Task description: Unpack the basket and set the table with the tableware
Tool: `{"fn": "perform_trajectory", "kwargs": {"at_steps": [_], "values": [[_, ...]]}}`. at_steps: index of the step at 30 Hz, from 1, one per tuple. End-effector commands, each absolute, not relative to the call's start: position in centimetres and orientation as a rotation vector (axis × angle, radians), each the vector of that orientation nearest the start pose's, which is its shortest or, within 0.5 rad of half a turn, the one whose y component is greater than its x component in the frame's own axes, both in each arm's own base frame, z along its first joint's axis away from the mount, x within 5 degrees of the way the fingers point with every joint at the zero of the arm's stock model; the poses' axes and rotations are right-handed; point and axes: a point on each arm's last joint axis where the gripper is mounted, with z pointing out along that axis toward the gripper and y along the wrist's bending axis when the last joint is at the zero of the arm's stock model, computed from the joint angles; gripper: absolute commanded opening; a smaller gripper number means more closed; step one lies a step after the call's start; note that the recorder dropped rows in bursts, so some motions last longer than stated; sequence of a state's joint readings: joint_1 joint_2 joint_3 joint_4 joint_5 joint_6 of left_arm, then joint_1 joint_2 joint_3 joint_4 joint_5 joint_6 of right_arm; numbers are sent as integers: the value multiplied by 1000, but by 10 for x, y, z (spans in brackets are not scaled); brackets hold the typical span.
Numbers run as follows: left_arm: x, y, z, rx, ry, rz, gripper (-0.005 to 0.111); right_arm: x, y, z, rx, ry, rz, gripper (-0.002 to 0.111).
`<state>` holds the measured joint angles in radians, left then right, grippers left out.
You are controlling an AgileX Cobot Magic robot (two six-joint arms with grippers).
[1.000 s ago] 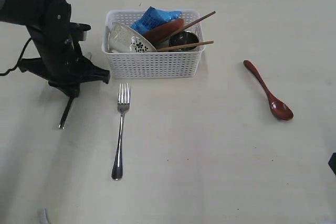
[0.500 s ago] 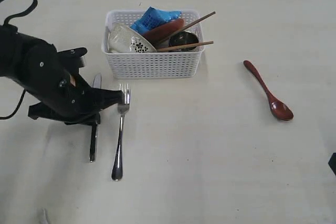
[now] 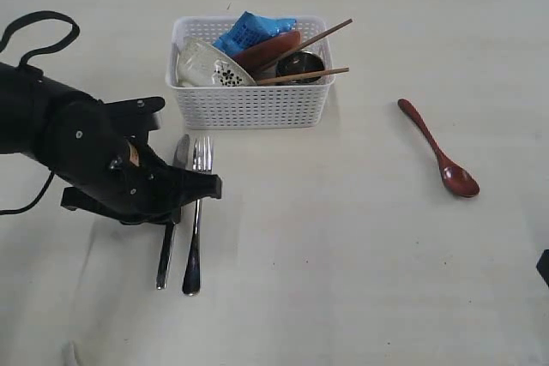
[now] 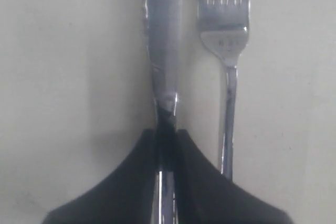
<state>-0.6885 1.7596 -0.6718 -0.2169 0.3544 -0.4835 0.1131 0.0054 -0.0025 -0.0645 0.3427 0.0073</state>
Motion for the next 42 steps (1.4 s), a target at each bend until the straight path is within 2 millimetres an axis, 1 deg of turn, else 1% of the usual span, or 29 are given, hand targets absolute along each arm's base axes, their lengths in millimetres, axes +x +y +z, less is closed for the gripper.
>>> {"fn": "perform_trajectory", "kwargs": {"at_steps": [1, 9, 12, 15, 19, 20, 23, 26, 30, 34, 39, 41, 42], "values": [[160, -148, 76, 93, 3344, 71, 0, 53, 4, 182, -125, 1820, 22, 0], [151, -128, 70, 104, 3328, 265, 0, 53, 4, 182, -125, 1820, 22, 0], [152, -120, 68, 42, 3334, 262, 0, 53, 4, 182, -125, 1820, 22, 0], [155, -109, 69, 29, 3340, 261, 0, 53, 4, 182, -125, 1820, 22, 0], [159, -93, 74, -21, 3310, 246, 0, 53, 4, 182, -125, 1820, 22, 0], [161, -88, 77, -19, 3298, 242, 0, 53, 4, 182, -125, 1820, 22, 0], [162, -79, 84, 72, 3278, 215, 0, 53, 4, 182, -125, 1820, 22, 0], [163, -78, 89, 120, 3237, 177, 0, 53, 4, 182, -125, 1820, 22, 0], [164, -79, 90, 143, 3220, 159, 0, 53, 4, 182, -125, 1820, 22, 0], [165, -79, 90, 132, 3214, 151, 0, 53, 4, 182, -125, 1820, 22, 0], [165, -80, 90, 56, 3208, 144, 1, 53, 4, 182, -125, 1820, 22, 0], [165, -80, 90, 54, 3208, 144, 8, 53, 4, 182, -125, 1820, 22, 0], [165, -80, 90, 54, 3208, 144, 14, 53, 4, 182, -125, 1820, 22, 0]]}}
